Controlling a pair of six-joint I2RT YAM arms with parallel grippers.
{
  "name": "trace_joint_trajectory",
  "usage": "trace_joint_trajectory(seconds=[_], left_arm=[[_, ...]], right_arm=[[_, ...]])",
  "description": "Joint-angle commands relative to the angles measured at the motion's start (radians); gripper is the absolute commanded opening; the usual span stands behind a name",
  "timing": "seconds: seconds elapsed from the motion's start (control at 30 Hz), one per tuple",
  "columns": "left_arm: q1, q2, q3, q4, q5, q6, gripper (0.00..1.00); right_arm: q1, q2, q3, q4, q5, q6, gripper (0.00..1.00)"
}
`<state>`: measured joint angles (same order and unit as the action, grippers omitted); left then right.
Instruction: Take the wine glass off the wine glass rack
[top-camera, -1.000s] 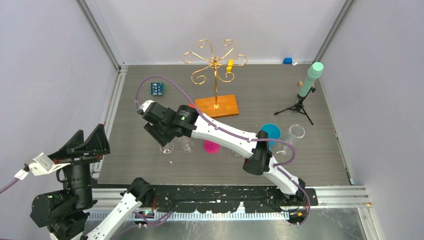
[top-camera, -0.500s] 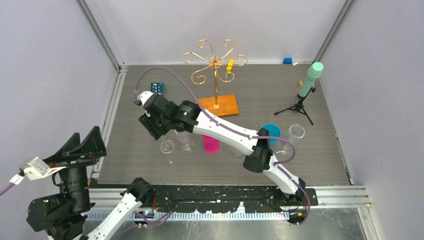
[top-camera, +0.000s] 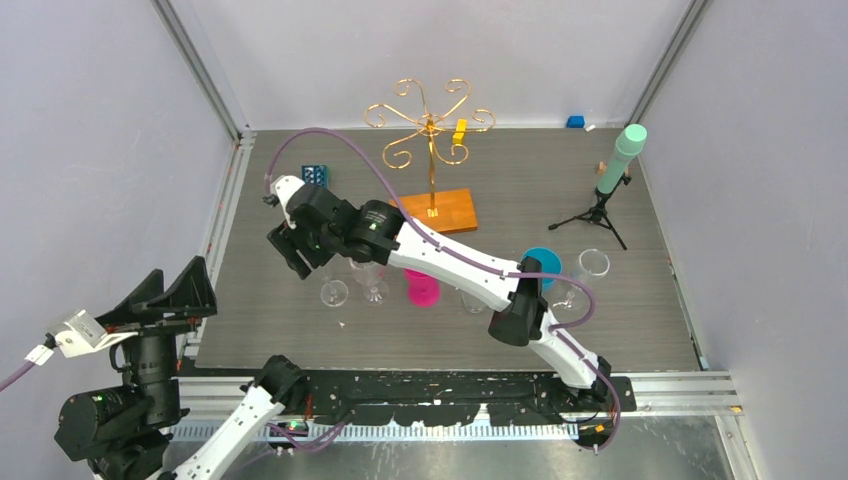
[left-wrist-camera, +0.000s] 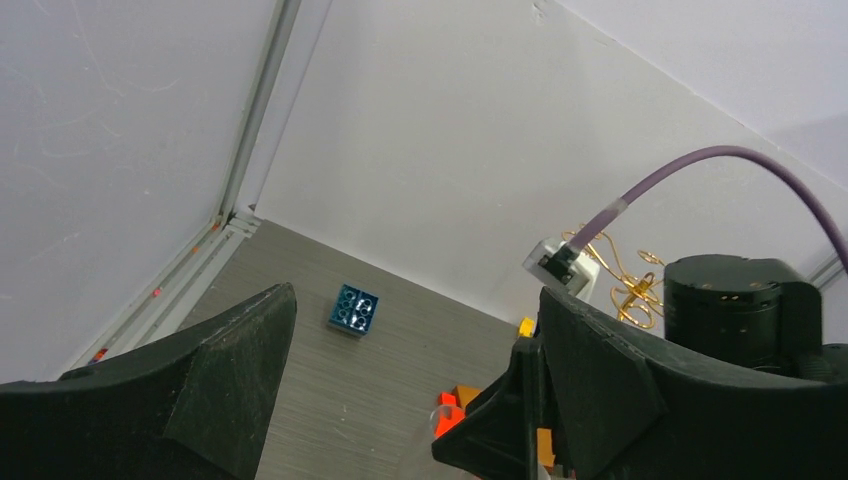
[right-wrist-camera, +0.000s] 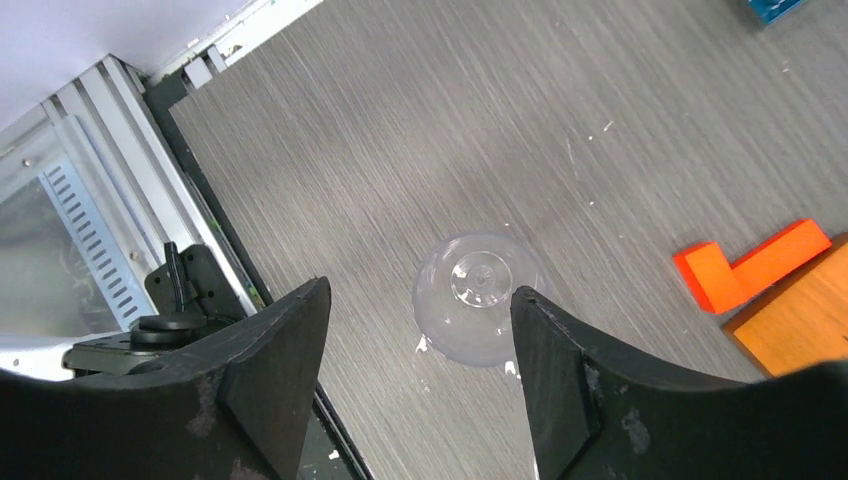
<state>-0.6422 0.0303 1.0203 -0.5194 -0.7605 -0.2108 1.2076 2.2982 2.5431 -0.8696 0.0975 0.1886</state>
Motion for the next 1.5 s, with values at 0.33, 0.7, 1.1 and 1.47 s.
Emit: trace_joint_trajectory(seconds=[0.33, 0.7, 1.1, 1.47], left_arm=[[0.0, 0.122, 0.127, -0.241, 0.156, -0.044, 0.97], [0.0, 0.189, 0.147, -0.285, 0.143, -0.085, 1.0], [0.0, 0.291, 0.179, -0.321, 0.184, -0.11, 1.0], [0.0, 0.302, 0.182, -0.289, 0.201, -0.098, 1.0]], right_arm=[[-0.005, -0.669, -0.537, 0.131, 0.354, -0.037, 0.75], [-0.005, -1.29, -1.007, 0.124, 0.827, -0.003, 0.74], [-0.005, -1.948, -1.322, 0.168, 1.177, 0.029, 0.9], [-0.007, -2.089, -1.4, 0.323, 1.294, -0.084, 0.93]])
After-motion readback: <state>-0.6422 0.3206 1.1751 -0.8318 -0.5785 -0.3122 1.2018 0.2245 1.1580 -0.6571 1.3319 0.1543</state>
